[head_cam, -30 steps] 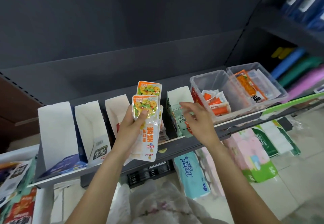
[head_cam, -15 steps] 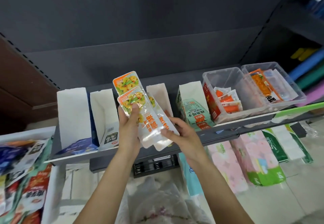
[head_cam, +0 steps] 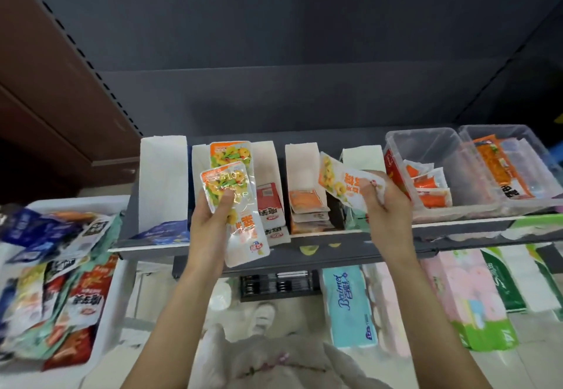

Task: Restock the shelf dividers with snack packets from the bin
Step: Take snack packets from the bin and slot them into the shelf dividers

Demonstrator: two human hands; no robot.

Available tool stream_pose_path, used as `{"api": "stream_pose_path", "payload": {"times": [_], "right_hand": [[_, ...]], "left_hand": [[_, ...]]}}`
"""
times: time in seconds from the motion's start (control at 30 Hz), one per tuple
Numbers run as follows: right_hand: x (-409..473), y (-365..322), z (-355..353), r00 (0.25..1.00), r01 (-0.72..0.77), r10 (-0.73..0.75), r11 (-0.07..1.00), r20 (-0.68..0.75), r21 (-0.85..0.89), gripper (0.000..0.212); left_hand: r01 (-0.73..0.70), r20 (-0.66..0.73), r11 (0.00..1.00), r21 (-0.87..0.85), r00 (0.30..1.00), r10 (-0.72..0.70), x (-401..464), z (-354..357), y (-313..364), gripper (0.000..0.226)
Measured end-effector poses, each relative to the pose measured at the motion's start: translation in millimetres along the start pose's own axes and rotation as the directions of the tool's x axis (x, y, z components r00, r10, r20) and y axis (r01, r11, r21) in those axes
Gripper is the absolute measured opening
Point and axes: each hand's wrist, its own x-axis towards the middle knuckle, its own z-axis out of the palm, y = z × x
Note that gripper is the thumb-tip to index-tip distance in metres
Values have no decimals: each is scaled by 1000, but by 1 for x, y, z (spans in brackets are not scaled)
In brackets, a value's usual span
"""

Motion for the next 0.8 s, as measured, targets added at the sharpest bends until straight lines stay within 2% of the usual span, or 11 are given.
{"api": "stream_pose_path", "payload": {"times": [0.07,0.17,0.23,0.3,0.37,0.5,0.53,0.6,0.63,0.7,0.8], "right_hand": [[15,-2,13,993,121,-112,944,46,-307,28],[28,-2,42,943,324,-199,732,266,-599,27],[30,1,57,857,500,-205,559,473,-662,26],[30,8,64,754,630,-138,428,643,-648,31],[29,13,65,710,659,-63,407,701,-632,30],[24,11,55,764,462,1,696,645,-549,44],[20,6,53,797,368,4,790,604,-491,49],[7,-12,56,846,69,75,967,528,-247,55],[0,-18,61,847,-112,144,989,511,-93,53],[-11,-22,74,832,-392,274,906,483,161,43],[-15,-19,77,853,-515,400,743,335,428,25]], "left_hand": [[-24,19,1000,4,1000,24,4,0,3,31],[-38,48,999,31,998,36,10,4,6,25],[-36,67,997,63,997,32,15,6,8,28],[-35,80,996,86,996,28,20,7,9,30],[-35,93,993,110,995,24,25,8,9,28],[-27,99,998,63,995,20,32,14,8,31],[-26,84,999,31,996,23,32,17,7,34],[-16,61,998,-53,998,20,32,26,7,37],[-19,63,995,-96,998,25,32,31,8,36],[-37,72,988,-150,996,48,32,42,11,35],[-47,94,983,-178,993,64,34,51,15,39]]}}
